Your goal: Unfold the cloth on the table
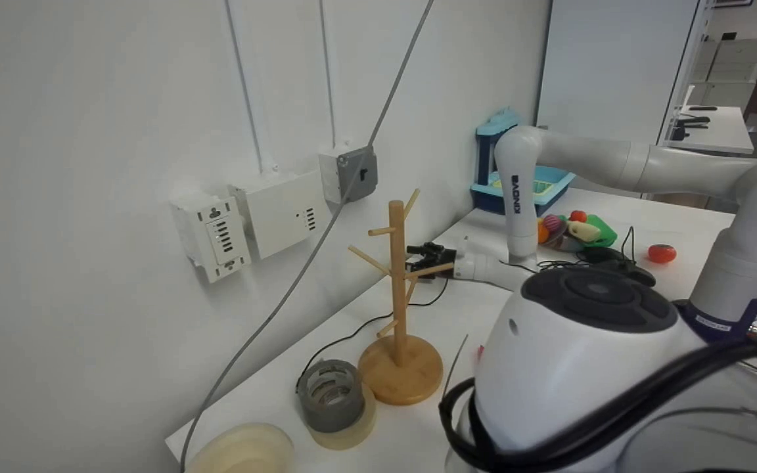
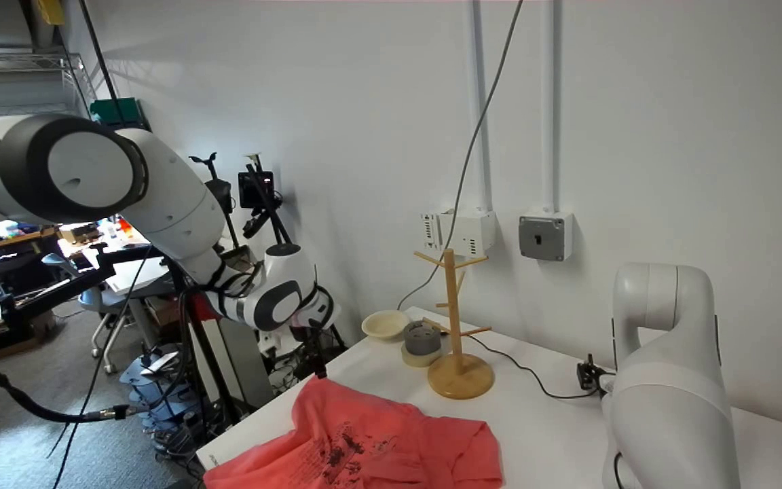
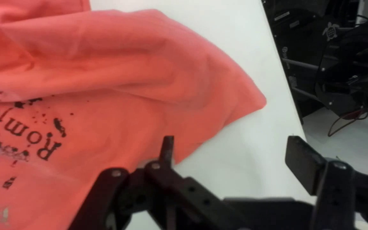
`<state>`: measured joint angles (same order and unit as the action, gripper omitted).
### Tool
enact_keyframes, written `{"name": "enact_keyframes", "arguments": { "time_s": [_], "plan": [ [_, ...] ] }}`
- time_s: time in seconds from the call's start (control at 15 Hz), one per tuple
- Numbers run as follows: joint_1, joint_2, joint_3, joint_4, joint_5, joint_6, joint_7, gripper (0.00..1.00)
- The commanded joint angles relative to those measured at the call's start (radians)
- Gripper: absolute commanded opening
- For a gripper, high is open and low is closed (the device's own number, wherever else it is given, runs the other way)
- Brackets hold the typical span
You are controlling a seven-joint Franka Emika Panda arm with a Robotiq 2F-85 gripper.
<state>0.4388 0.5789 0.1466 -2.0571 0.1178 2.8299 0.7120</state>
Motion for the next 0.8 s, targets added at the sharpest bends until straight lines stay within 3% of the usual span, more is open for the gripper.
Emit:
{"name": "enact_keyframes", "arguments": {
  "time_s": [0.0,0.4,0.73],
  "plan": [
    [-0.002,-0.045,-0.029,-0.064,0.018,-0.101,0.0,1.0],
    [0.017,-0.151,-0.035,-0.197,-0.012,-0.207,0.022,1.0],
    [0.001,-0.241,0.012,-0.311,0.001,-0.241,0.003,1.0]
  ]
}}
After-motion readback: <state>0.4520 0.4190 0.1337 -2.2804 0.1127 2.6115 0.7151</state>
